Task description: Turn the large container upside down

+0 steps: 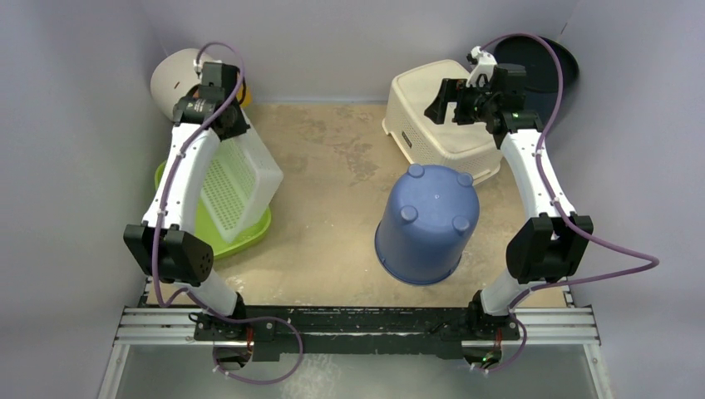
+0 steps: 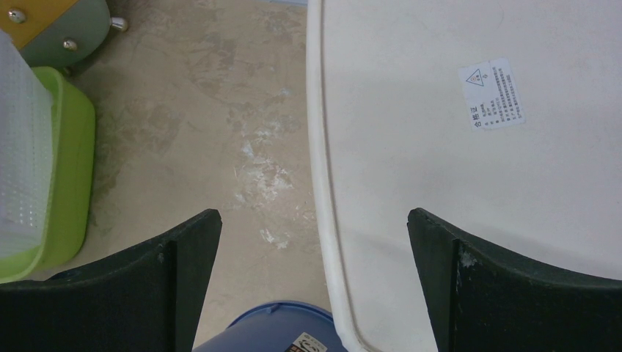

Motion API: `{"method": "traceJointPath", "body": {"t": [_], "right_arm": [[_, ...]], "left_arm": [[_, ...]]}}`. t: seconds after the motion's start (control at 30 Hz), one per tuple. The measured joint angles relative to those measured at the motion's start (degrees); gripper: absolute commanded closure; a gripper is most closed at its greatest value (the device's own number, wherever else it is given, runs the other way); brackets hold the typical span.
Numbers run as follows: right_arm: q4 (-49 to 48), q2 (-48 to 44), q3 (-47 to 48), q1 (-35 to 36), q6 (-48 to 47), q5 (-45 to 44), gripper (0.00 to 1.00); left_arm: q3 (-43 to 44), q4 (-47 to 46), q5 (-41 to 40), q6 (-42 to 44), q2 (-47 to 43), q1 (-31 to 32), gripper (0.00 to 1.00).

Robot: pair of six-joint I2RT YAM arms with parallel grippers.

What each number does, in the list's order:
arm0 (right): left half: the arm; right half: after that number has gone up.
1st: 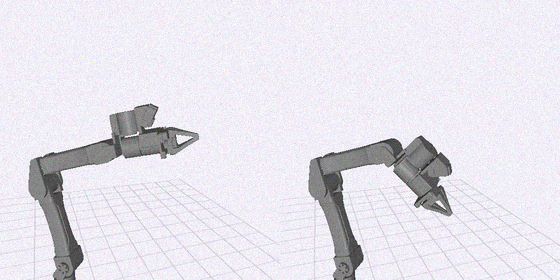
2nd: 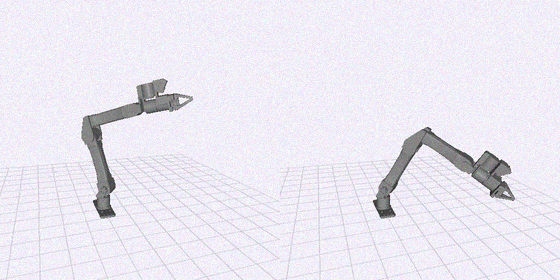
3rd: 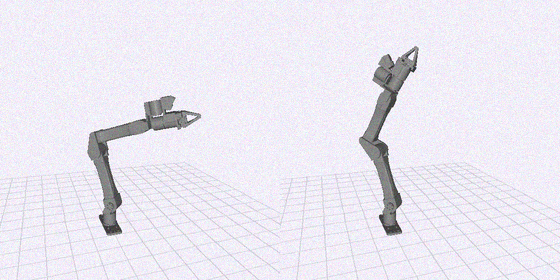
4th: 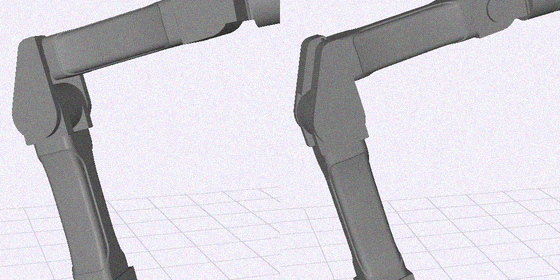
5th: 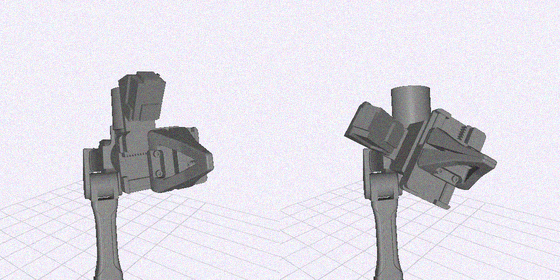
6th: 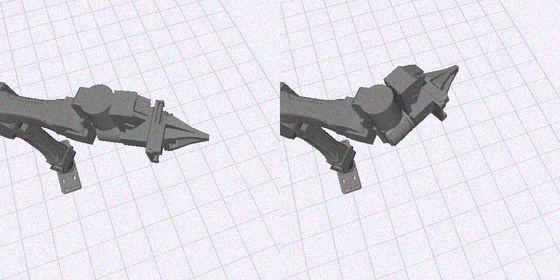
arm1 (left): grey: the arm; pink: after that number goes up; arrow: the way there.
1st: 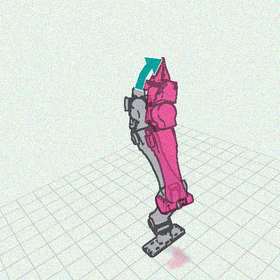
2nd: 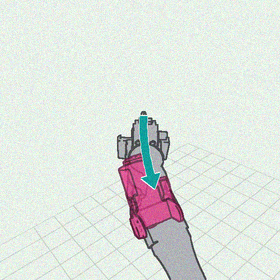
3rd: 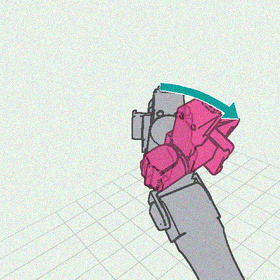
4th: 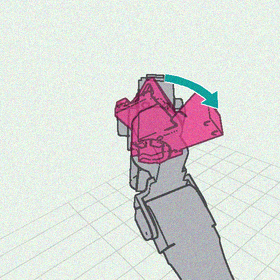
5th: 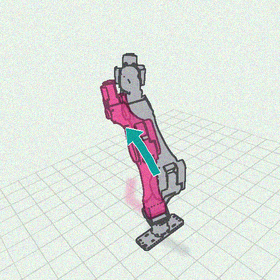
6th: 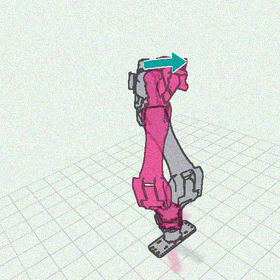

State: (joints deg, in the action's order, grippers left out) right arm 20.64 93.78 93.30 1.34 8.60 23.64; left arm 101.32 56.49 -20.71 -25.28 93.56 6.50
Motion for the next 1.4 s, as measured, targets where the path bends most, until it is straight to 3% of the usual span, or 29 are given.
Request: {"method": "traceJointPath", "body": {"t": [0.3,0.5,0.7,0.83,1.03,1.23,1.4], "right_arm": [[0.02,0.02,0.0,0.0,0.0,-0.02,0.0],[0.09,0.04,0.0,0.0,-0.02,-0.02,0.0],[0.55,0.04,0.0,0.0,-0.35,-0.09,0.0],[1.25,0.04,0.24,0.0,-0.9,-0.17,0.0],[2.25,0.04,0.35,0.0,-1.75,-0.74,0.0],[2.67,0.04,0.39,0.0,-2.12,-1.44,0.0],[2.6,0.5,0.44,0.0,-2.14,-1.42,0.0]], "left_arm": [[17.84,2.75,2.82,0.85,0.15,0.0,1.0],[16.37,-3.23,11.69,-2.73,0.42,0.46,1.0],[15.04,-12.07,19.56,-6.73,6.14,5.77,1.0],[9.57,-23.8,26.93,-12.0,8.63,9.55,1.0],[-8.15,-45.81,36.37,-25.38,8.66,10.38,1.0],[-18.62,-57.64,38.64,-32.85,8.44,8.74,1.0],[-22.4,-59.98,37.94,-34.03,8.44,7.04,1.0]]}}
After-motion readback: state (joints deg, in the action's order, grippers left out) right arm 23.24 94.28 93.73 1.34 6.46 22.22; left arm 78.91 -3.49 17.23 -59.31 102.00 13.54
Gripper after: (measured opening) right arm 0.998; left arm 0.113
